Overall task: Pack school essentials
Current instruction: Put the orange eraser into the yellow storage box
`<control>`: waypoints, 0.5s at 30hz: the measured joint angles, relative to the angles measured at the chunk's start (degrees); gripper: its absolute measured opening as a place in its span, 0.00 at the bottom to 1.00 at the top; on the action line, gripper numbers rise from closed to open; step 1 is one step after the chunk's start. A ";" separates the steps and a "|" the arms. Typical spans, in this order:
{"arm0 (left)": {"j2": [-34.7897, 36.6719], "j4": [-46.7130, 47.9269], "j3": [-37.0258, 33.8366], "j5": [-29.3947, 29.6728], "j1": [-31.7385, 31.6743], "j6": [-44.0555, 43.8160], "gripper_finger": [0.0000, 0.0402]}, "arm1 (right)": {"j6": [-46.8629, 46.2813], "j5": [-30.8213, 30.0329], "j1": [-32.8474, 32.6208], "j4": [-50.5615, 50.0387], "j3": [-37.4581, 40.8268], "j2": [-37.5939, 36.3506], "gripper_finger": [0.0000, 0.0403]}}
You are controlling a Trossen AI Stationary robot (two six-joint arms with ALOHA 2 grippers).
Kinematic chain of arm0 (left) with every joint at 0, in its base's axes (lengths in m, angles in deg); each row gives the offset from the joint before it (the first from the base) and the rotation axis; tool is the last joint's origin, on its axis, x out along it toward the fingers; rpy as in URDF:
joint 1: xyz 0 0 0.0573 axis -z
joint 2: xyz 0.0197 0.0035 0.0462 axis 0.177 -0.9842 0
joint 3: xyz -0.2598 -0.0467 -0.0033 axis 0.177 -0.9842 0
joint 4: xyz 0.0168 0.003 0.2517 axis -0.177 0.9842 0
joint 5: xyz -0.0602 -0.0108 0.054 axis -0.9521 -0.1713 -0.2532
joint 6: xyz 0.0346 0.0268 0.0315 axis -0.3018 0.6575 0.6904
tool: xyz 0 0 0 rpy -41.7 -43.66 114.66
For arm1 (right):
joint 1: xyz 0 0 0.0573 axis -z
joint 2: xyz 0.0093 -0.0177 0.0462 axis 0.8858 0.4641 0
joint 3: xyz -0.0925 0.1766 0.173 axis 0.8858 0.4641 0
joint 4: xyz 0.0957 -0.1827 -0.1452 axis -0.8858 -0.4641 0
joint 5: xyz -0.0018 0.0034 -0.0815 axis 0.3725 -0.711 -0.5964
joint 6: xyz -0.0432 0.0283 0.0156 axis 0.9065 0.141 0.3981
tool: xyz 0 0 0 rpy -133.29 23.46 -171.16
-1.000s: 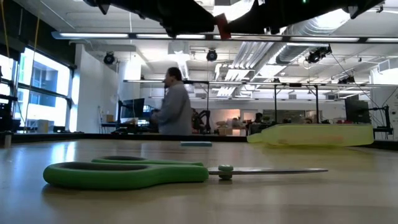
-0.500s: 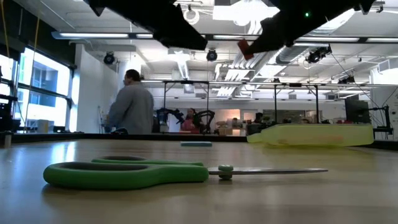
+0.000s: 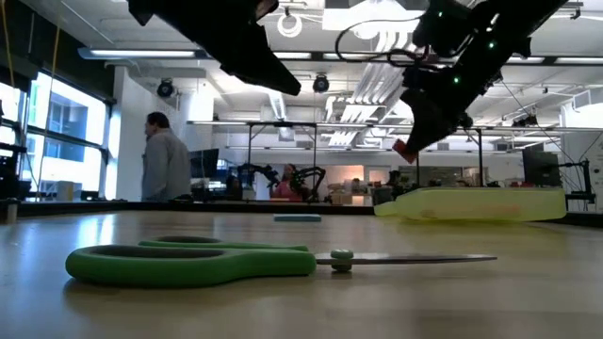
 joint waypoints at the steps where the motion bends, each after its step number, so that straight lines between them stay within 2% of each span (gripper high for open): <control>1: 0.00 -0.01 0.00 0.03 0.00 0.06 0.53 | -0.81 3.17 1.47 -0.61 0.00 0.00 0.02; 4: 0.00 -0.01 0.00 0.13 0.00 0.05 0.53 | -2.89 11.98 5.11 -2.16 0.00 0.00 0.02; 7: 0.00 -0.01 0.00 0.13 0.00 0.05 0.53 | -4.80 18.11 7.58 -4.02 0.00 0.00 0.02; 11: 0.00 -0.01 -0.01 0.13 0.00 0.05 0.53 | -7.40 22.90 9.59 -7.11 0.00 0.00 0.02; 15: 0.00 -0.01 -0.01 0.13 0.00 0.05 0.53 | -7.70 24.86 10.28 -8.97 0.00 0.02 0.02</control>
